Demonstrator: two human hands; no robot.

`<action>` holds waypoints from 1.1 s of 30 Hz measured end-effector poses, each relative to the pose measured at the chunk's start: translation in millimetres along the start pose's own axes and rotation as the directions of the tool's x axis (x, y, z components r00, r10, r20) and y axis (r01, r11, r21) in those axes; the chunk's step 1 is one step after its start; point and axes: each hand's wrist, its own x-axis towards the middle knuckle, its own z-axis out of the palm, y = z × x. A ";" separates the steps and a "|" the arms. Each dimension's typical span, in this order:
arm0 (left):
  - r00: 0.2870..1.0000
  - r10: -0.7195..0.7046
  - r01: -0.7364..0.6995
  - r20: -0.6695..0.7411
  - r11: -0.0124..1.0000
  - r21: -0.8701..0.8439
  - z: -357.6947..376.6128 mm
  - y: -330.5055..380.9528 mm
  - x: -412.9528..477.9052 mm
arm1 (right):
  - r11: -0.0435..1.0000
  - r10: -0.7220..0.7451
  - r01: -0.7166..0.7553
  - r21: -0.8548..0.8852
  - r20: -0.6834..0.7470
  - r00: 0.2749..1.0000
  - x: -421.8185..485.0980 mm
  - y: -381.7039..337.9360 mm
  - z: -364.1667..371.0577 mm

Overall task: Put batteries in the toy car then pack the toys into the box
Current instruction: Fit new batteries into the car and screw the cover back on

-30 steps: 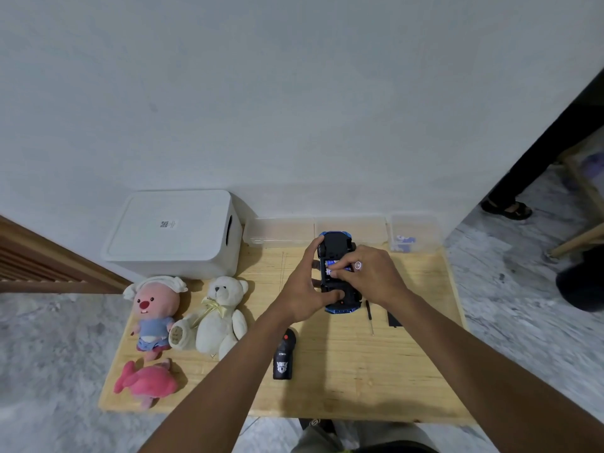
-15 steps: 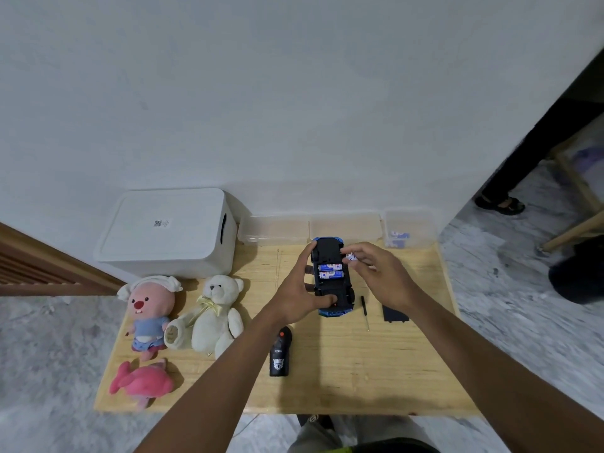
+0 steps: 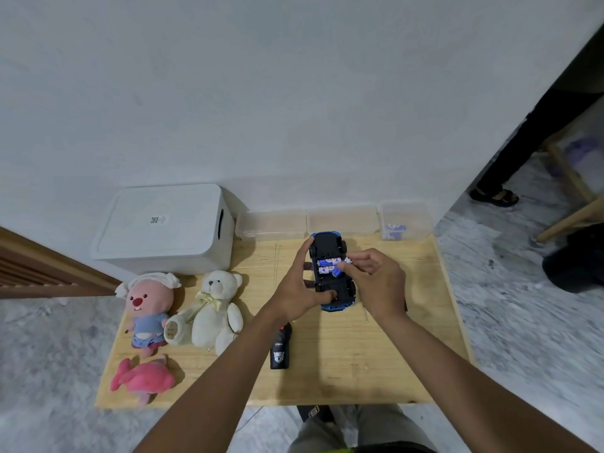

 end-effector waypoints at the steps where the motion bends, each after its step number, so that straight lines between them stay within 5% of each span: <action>1: 1.000 0.009 -0.009 -0.006 1.000 -0.007 -0.4 -0.5 -0.4 | 1.000 0.010 -0.009 0.004 -0.039 0.999 -1.8 0.7 1.8; 7: 0.999 0.019 -0.020 -0.043 1.000 -0.020 -0.3 -1.2 -2.5 | 0.993 0.114 -0.119 -0.020 -0.184 0.976 -17.8 2.4 8.7; 14: 0.998 0.027 -0.028 -0.058 1.000 -0.010 -0.2 -1.4 -2.5 | 0.999 0.051 -0.053 -0.010 -0.142 0.989 -27.4 4.6 14.9; 22: 0.999 0.052 -0.052 -0.014 0.998 0.033 10.9 -10.2 -2.4 | 0.967 0.241 -0.242 -0.084 -0.023 0.970 -7.1 2.8 -2.9; 28: 0.999 -0.029 0.029 0.016 0.999 0.044 21.7 -8.5 5.0 | 0.939 0.031 0.031 -0.341 0.175 0.984 20.3 20.9 -49.3; 33: 0.996 -0.085 0.084 0.034 0.995 0.050 31.5 -15.0 7.3 | 0.657 0.068 0.298 -0.692 0.448 0.891 45.8 65.9 -107.5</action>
